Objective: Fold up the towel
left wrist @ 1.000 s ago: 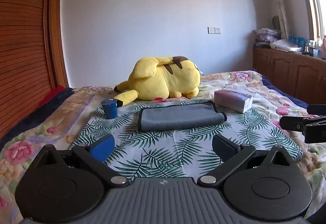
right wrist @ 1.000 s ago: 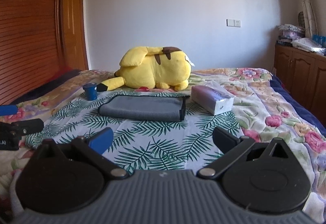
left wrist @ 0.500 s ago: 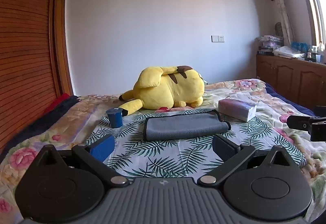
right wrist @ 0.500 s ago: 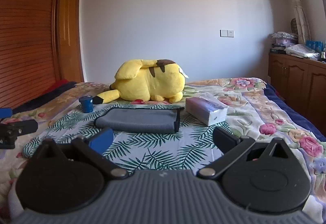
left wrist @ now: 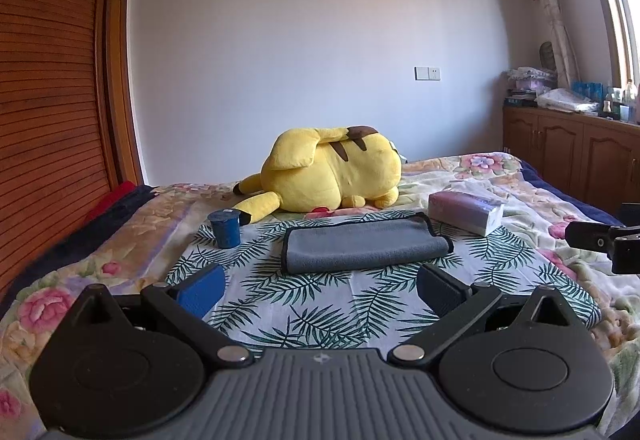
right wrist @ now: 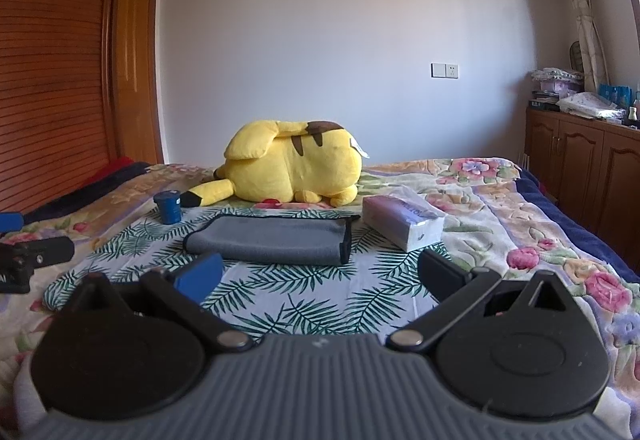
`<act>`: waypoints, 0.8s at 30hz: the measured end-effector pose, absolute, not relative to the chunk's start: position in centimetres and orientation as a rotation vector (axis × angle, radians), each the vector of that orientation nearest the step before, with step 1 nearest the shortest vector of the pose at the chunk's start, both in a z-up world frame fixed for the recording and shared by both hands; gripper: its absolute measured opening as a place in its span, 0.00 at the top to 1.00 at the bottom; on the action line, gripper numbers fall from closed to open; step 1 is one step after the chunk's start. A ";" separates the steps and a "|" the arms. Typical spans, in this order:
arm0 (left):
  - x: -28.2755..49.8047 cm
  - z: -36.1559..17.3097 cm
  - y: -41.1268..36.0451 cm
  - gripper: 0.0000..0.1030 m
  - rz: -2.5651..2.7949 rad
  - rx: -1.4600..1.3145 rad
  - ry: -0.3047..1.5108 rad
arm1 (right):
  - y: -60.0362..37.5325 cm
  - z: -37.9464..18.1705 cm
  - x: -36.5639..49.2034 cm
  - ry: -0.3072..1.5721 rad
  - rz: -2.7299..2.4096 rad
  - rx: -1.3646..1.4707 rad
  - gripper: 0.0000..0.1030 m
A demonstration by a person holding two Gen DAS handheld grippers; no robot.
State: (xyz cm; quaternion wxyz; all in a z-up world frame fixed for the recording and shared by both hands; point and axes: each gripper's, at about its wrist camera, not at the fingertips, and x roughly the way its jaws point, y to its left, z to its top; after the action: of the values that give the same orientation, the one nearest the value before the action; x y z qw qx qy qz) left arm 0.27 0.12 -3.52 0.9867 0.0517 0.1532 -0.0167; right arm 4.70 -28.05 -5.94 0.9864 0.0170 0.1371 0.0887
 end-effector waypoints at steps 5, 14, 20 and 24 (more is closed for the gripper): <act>0.3 -3.5 0.1 0.00 -0.034 0.106 0.309 | -28.0 -5.9 4.7 0.275 0.178 0.034 0.00; 0.2 -3.8 0.2 0.00 -0.038 0.107 0.313 | -28.0 -5.9 4.7 0.276 0.179 0.034 0.00; 0.2 -3.8 0.2 0.00 -0.039 0.105 0.312 | -28.0 -5.9 4.7 0.276 0.178 0.033 0.00; 0.2 -3.8 0.2 0.00 -0.039 0.105 0.312 | -27.9 -5.9 4.7 0.276 0.178 0.033 0.00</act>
State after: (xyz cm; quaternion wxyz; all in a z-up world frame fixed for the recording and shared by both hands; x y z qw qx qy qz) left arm 0.16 0.21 -3.82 0.9863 0.0525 0.1555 -0.0192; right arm 4.68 -27.95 -5.95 0.9864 0.0166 0.1372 0.0886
